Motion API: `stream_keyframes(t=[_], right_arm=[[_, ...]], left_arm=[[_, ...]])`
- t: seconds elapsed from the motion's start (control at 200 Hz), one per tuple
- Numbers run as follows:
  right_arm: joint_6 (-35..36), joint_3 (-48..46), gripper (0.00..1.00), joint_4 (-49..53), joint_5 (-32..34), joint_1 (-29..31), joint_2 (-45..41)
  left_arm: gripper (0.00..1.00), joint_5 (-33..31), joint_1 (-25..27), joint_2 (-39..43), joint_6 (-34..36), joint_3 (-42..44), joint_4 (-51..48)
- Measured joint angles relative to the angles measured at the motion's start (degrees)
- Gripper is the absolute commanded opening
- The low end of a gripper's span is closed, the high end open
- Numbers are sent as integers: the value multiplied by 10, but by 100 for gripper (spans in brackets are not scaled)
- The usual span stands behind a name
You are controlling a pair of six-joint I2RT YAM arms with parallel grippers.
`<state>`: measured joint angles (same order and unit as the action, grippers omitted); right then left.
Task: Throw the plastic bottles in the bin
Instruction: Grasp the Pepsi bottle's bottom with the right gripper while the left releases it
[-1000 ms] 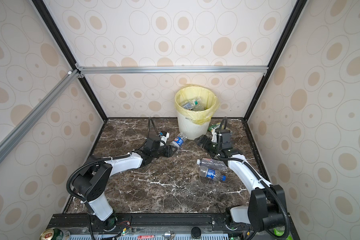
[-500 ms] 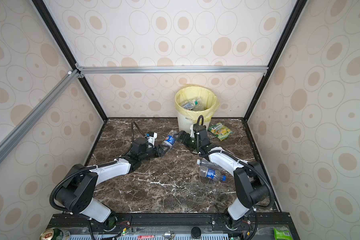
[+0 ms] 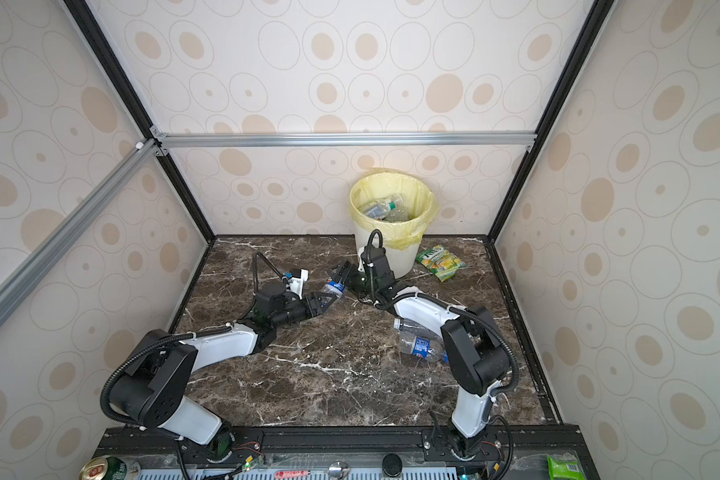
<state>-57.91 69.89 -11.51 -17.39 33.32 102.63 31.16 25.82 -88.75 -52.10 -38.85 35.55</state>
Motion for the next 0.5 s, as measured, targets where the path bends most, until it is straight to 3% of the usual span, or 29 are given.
stream_keyframes(t=[0.12,0.335,0.5], right_arm=[[-1,8,64,9,6,5,7],[3,21,56,21,9,10,7],[14,21,51,43,22,10,7]], left_arm=[[51,7,-4,4,-6,0,5],[58,11,-12,14,-7,4,6],[71,11,-21,18,-9,8,4]])
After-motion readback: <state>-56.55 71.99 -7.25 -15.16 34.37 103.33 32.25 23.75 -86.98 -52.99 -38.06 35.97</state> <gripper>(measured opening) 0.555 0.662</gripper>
